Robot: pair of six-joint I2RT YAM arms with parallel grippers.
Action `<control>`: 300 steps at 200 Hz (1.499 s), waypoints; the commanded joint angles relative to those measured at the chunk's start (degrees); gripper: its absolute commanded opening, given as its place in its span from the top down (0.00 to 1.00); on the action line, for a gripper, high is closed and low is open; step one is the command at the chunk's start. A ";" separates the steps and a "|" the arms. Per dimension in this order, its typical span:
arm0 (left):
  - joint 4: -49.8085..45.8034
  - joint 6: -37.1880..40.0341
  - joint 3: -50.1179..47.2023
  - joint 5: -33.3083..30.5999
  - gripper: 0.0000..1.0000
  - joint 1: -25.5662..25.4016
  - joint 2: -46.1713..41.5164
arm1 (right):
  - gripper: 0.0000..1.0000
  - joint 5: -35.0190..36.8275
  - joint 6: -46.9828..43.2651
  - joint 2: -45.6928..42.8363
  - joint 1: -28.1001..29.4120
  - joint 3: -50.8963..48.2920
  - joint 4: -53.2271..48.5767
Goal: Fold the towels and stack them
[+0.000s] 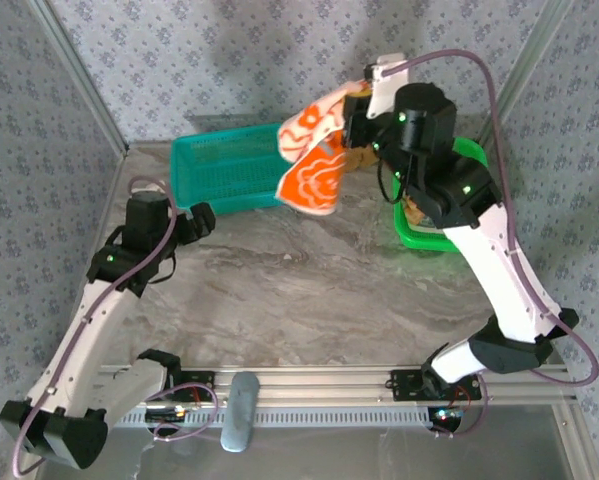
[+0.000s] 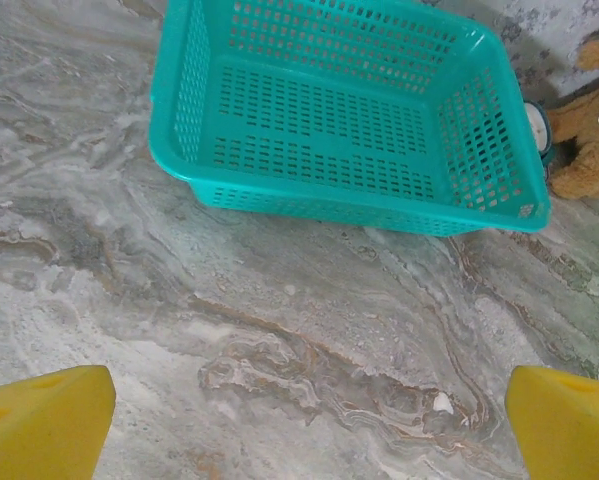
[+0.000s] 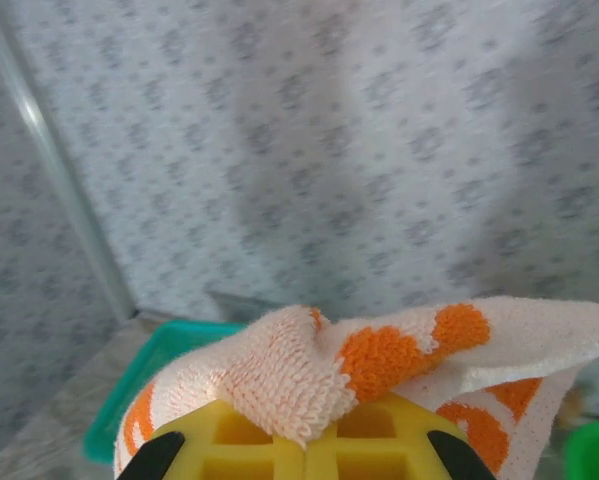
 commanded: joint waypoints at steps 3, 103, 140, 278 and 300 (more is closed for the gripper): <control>-3.28 1.62 -0.62 -2.53 0.00 -0.10 -2.41 | 1.00 -1.80 9.24 -2.83 4.00 -9.18 3.73; -2.25 -1.22 -7.01 7.65 0.01 -1.16 1.37 | 0.33 -12.29 26.18 -14.18 -12.97 -64.59 12.68; 0.87 -6.01 -10.55 10.76 0.17 -5.91 4.96 | 0.32 -10.58 25.22 -13.91 -11.85 -65.79 11.63; 22.06 -7.52 -17.69 22.49 0.50 -18.57 30.55 | 0.32 -11.92 23.02 -11.62 -9.93 -64.14 10.59; 22.97 -7.12 -18.04 22.71 0.51 -18.64 33.23 | 0.32 -11.90 23.18 -12.06 -9.72 -64.58 10.59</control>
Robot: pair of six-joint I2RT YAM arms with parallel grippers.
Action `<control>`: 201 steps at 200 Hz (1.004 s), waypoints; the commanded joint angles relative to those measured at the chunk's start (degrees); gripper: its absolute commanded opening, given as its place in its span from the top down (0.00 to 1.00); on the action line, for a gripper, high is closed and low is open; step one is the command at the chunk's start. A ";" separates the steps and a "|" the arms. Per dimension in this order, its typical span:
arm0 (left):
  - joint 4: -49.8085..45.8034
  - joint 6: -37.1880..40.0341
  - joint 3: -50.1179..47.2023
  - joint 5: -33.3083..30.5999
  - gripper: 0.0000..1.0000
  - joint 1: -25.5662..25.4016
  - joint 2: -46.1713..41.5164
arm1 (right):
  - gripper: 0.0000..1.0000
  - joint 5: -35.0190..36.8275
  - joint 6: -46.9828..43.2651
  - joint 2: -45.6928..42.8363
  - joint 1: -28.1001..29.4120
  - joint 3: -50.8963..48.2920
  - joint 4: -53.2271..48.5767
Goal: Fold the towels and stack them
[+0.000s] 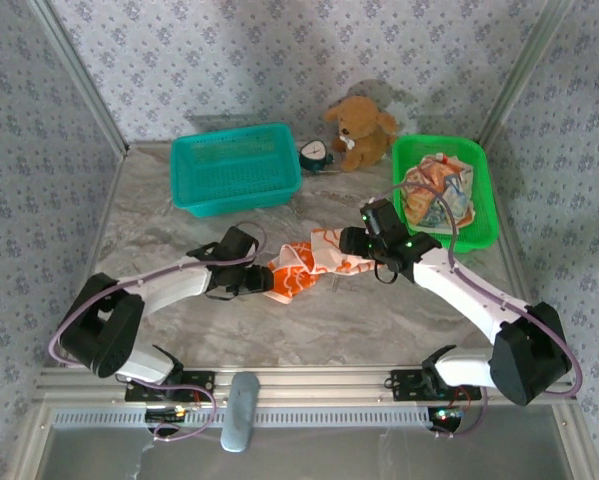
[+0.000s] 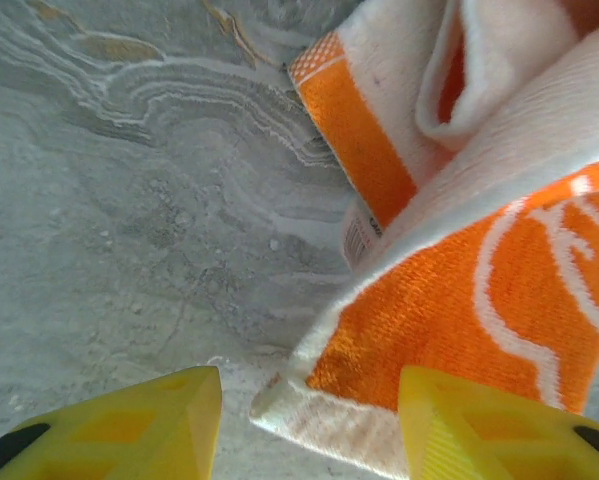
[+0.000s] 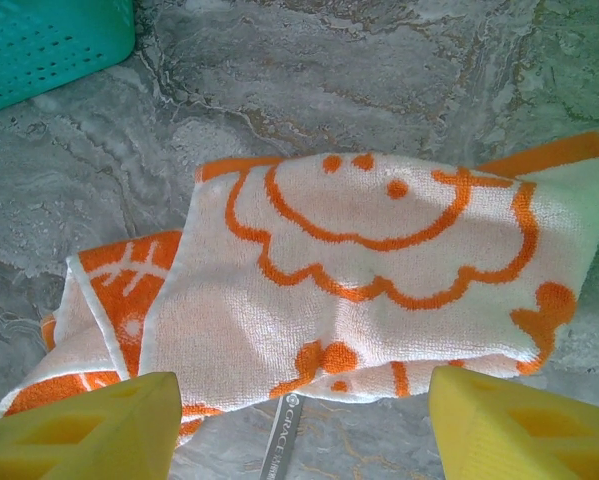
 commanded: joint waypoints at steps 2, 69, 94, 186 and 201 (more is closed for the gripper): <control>3.05 -0.20 -0.58 1.97 0.51 -0.52 2.24 | 0.32 0.04 -0.72 -0.92 0.55 1.30 -1.02; -1.05 -2.33 4.23 2.48 1.00 -0.89 -2.35 | 0.31 0.84 -0.11 -1.73 1.45 0.03 -1.33; -8.35 -2.87 12.43 0.70 1.00 -0.97 -7.91 | 0.31 0.88 0.14 -1.78 1.75 -0.41 -0.69; -21.19 -5.79 43.34 -7.52 1.00 -2.21 -6.37 | 0.32 -1.80 -0.94 -2.50 5.74 -1.53 4.32; -23.13 -5.68 47.88 -11.07 1.00 -4.05 -5.24 | 0.32 -3.17 -1.07 -2.94 7.37 -2.59 6.44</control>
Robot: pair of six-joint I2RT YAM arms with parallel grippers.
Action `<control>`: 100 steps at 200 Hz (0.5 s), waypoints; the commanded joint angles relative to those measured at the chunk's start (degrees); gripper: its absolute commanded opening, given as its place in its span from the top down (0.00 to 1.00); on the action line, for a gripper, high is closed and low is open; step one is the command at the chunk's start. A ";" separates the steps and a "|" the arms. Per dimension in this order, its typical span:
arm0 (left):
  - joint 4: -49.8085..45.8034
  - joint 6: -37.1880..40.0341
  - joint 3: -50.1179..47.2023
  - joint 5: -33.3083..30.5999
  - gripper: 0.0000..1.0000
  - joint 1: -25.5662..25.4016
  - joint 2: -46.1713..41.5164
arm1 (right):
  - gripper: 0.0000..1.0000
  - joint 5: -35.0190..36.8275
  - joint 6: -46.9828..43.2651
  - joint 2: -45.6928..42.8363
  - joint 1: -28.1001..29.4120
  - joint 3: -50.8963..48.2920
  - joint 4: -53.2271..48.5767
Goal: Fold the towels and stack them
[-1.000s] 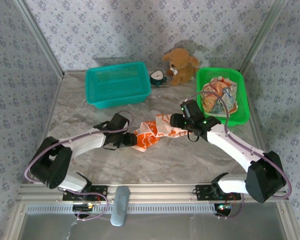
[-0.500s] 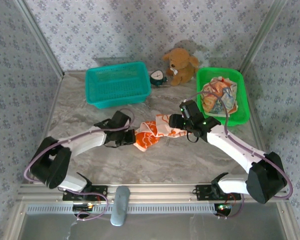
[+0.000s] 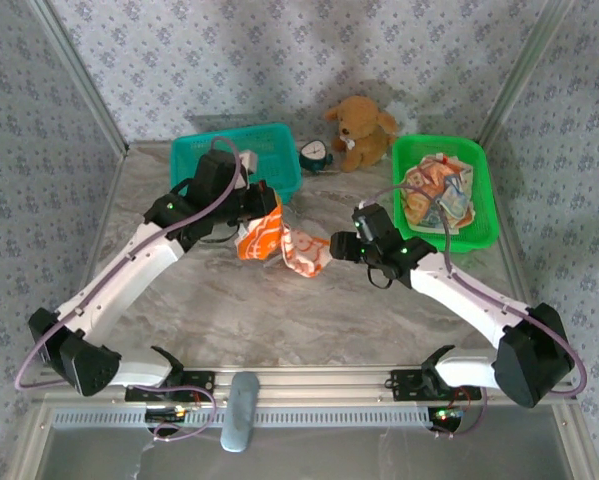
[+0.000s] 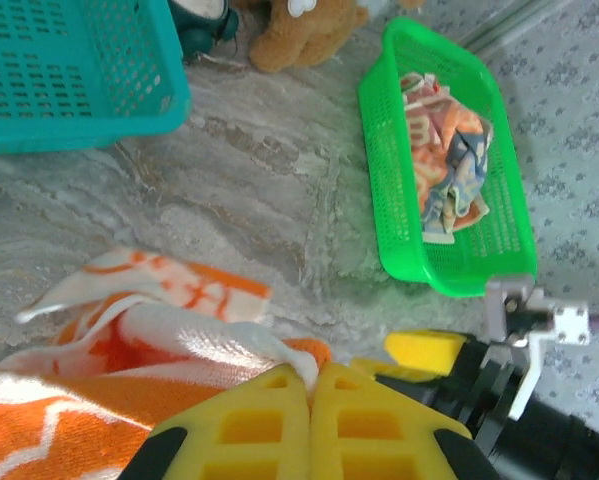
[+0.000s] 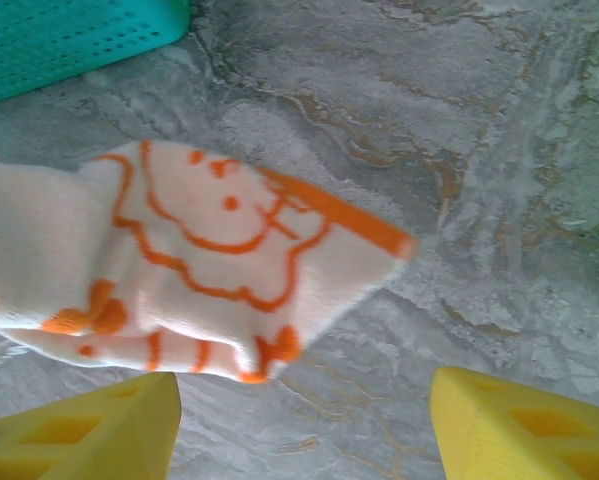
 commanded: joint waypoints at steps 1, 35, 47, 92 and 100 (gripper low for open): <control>-4.83 -1.15 7.08 -5.55 1.00 -2.49 1.63 | 0.32 -2.44 -1.05 -1.75 2.37 -1.69 3.70; -7.44 -2.50 16.73 -12.61 1.00 -7.19 4.83 | 0.32 -3.53 -1.69 -1.42 5.06 -2.95 6.04; -7.49 -3.36 19.65 -14.74 1.00 -9.15 6.01 | 0.31 -3.53 -2.81 -1.64 4.69 -3.11 5.27; -6.96 -4.68 28.28 -19.61 1.00 -13.14 11.12 | 0.31 -5.48 -6.24 -4.89 -4.78 -3.04 0.38; -7.76 -5.62 28.26 -20.94 1.00 -13.15 11.58 | 0.31 -6.89 -6.72 -5.67 -7.49 -2.96 -0.09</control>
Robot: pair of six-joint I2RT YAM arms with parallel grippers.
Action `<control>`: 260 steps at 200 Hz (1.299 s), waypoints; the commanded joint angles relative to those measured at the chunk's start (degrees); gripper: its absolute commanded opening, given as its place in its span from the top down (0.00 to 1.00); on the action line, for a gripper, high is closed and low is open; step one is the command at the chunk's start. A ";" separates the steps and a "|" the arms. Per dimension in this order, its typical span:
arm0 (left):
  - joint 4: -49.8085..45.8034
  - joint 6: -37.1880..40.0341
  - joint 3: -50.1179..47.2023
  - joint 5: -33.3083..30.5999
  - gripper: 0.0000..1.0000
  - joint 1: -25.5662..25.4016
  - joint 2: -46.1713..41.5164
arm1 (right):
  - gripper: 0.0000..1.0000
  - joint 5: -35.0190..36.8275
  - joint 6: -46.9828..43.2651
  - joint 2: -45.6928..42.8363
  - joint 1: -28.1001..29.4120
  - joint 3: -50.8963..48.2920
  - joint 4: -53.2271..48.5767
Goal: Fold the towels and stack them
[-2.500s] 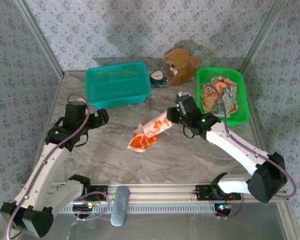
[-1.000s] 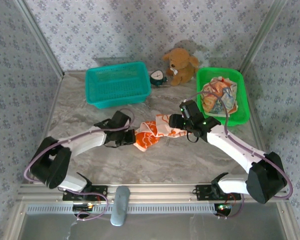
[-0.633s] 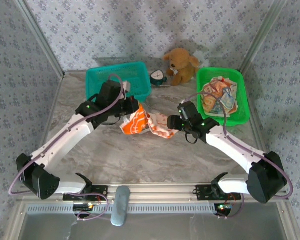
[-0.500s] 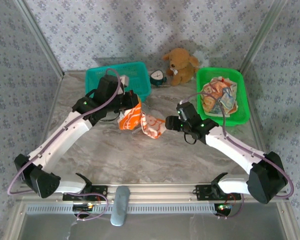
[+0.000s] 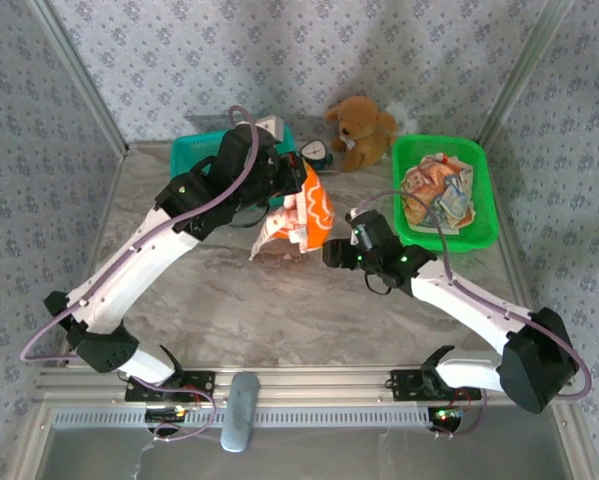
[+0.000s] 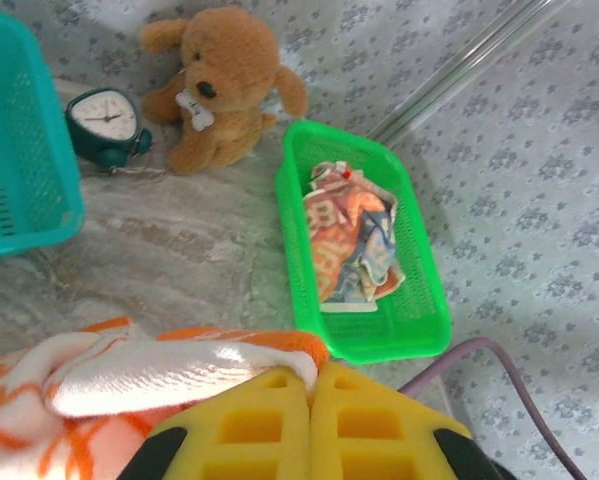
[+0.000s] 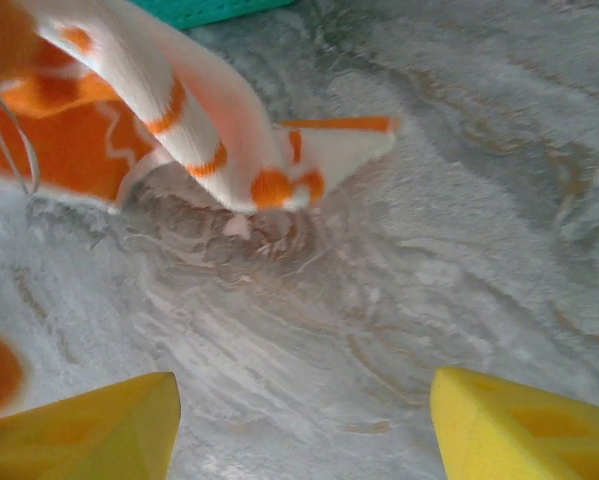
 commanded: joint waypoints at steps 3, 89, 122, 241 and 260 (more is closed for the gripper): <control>-1.64 -2.76 2.37 -5.77 1.00 -0.29 1.77 | 0.31 -2.58 -3.12 -3.39 -7.20 -0.06 -3.36; 2.65 -19.49 -49.53 -5.39 1.00 5.44 -16.41 | 0.31 -4.67 -0.71 -4.15 -8.22 -2.93 -4.50; 8.03 -20.60 -61.29 -1.52 1.00 6.84 -18.36 | 0.38 -4.05 6.68 -1.45 -0.48 -5.32 -1.08; 10.65 -12.67 -66.86 1.66 1.00 13.03 -19.24 | 0.39 -5.02 7.96 27.32 7.02 9.76 12.18; 10.65 -12.38 -66.87 1.63 1.00 13.39 -19.33 | 0.38 -5.12 6.95 30.73 5.98 13.46 10.32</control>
